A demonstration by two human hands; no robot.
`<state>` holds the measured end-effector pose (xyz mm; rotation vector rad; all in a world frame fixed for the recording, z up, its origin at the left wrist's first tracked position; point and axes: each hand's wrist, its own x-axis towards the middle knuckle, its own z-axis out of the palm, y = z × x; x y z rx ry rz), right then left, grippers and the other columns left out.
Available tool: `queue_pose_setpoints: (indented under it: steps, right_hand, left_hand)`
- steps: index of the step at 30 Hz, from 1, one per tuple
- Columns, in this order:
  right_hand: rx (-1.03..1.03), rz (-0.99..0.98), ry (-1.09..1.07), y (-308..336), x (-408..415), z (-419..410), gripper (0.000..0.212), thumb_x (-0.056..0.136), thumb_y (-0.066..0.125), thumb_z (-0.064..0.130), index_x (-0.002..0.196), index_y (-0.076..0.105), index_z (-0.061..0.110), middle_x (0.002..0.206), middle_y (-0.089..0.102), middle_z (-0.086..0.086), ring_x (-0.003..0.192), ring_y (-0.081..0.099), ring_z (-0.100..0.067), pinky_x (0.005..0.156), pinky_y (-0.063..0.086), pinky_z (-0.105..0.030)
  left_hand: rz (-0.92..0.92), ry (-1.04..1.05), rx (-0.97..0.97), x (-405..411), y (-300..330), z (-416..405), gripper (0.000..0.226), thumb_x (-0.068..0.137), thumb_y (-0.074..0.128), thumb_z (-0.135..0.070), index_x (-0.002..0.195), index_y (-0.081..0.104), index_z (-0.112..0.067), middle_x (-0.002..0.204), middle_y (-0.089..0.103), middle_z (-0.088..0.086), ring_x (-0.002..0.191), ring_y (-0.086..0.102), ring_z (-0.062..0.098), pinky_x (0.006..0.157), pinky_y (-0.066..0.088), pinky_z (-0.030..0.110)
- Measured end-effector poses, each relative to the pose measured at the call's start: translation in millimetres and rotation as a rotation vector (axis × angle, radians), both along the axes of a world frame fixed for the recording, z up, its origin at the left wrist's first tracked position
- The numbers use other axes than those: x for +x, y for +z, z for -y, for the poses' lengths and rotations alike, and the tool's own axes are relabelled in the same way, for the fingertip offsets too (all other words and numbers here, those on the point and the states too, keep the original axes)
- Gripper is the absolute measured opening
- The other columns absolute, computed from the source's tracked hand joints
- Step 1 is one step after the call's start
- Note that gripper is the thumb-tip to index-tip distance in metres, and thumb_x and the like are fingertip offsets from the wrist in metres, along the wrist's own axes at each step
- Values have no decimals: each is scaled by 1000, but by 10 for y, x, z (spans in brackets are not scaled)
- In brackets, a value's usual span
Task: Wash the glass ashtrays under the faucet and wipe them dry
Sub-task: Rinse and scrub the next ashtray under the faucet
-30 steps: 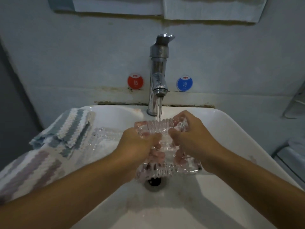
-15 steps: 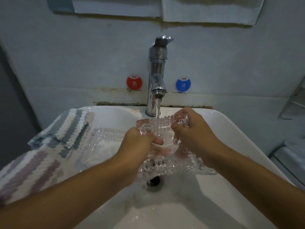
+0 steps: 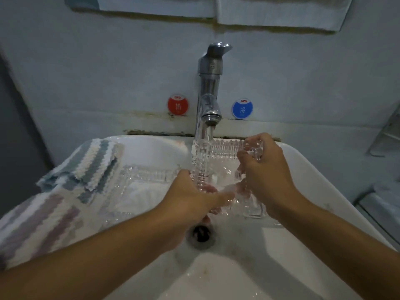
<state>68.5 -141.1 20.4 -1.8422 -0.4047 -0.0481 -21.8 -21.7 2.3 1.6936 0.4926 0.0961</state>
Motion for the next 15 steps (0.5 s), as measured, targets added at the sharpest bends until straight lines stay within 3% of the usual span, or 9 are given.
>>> queue_pose_setpoints:
  steps: [2, 6, 10, 13, 15]
  right_hand:
    - [17, -30, 1, -9, -14, -11, 12, 100, 58, 12, 105, 53, 22, 88, 64, -12, 57, 64, -24, 42, 50, -26]
    - [14, -62, -9, 2, 3, 7, 11, 100, 60, 12, 103, 55, 22, 92, 65, -16, 57, 64, -27, 39, 48, -26]
    - [-112, 3, 3, 1, 15, 8, 19, 96, 66, 19, 109, 51, 18, 97, 64, -5, 56, 68, -14, 39, 47, -20]
    - [-356, 191, -14, -43, 31, -5, 35, 87, 75, 34, 108, 50, 23, 101, 62, 4, 76, 69, -17, 69, 59, -34]
    - [-465, 274, -50, -68, 51, -6, 40, 86, 73, 47, 110, 52, 22, 100, 63, 4, 81, 65, -14, 72, 53, -31]
  left_hand:
    - [-3, 23, 6, -16, 15, 0, 61, 65, 91, -30, 113, 55, -19, 93, 71, 4, 61, 69, 11, 45, 47, 21]
    - [71, 37, -66, 2, 52, -29, 10, 94, 67, -16, 102, 65, -9, 87, 71, 19, 51, 65, 19, 44, 51, 25]
    - [119, 64, -22, 46, -18, -77, 33, 106, 46, -25, 93, 63, 0, 61, 66, 9, 45, 62, 23, 47, 54, 31]
    - [112, 77, -26, 49, -22, -70, 37, 106, 45, -29, 93, 61, 2, 58, 64, 7, 41, 60, 23, 48, 54, 33]
    - [97, 86, 37, 49, -10, -62, 36, 105, 46, -31, 93, 62, -1, 66, 68, 12, 43, 64, 24, 46, 55, 32]
